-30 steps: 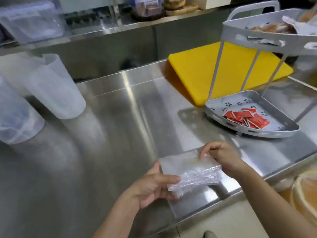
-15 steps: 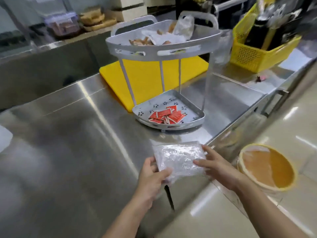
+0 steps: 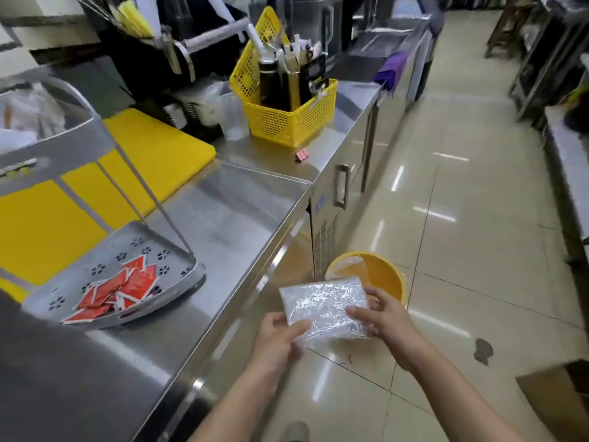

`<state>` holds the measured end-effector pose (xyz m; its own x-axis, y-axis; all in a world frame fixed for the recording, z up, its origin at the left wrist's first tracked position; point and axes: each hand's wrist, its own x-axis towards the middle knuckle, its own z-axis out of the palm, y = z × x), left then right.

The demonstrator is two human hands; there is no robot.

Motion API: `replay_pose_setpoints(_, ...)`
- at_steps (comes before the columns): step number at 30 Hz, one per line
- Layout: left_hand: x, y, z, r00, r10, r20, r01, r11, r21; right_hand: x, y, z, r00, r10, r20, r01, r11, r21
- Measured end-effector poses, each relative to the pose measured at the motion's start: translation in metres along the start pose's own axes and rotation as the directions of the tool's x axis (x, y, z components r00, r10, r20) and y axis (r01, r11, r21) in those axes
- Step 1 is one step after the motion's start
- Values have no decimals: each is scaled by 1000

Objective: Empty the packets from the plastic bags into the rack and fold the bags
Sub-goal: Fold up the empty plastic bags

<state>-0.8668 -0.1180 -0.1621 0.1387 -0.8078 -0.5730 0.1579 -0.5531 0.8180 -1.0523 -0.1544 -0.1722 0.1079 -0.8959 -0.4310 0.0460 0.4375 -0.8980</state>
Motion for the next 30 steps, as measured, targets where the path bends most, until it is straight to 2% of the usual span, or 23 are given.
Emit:
replay_pose_setpoints(5,58,3,37,980,-174,100,161,979,128,45,16,-41,989,109,-103,-98,989,107)
replay_pose_setpoints(8,106,1,60,964,-239,115,218,961,168,81,26,-62,965,202,-169,-174,970,168)
replay_pose_setpoints(15,223,2,133,977,-211,-12,206,941,268,177,49,-107,829,407,-383,-326,909,261)
replay_pose_setpoints(18,273,-10,159,978,-197,-68,208,911,355,221,66,-122,774,485,-406,-369,868,334)
replay_pose_setpoints(21,335,-44,176,980,-177,-87,197,876,441,278,107,-138,732,580,-359,-431,801,415)
replay_pose_setpoints(23,380,-73,184,991,-95,-94,132,809,573,320,145,-143,680,664,-310,-480,723,496)
replay_pose_setpoints(25,424,-100,194,998,24,-61,28,688,725,362,189,-144,634,740,-225,-505,616,604)
replay_pose_setpoints(26,446,-117,198,998,66,-22,-22,598,801,382,212,-143,626,759,-178,-505,568,650)
replay_pose_setpoints(28,485,-150,207,996,45,83,-94,389,916,420,256,-141,615,775,-146,-478,514,712)
replay_pose_setpoints(30,519,-186,212,982,-8,189,-185,165,969,457,302,-142,599,771,-217,-433,540,722)
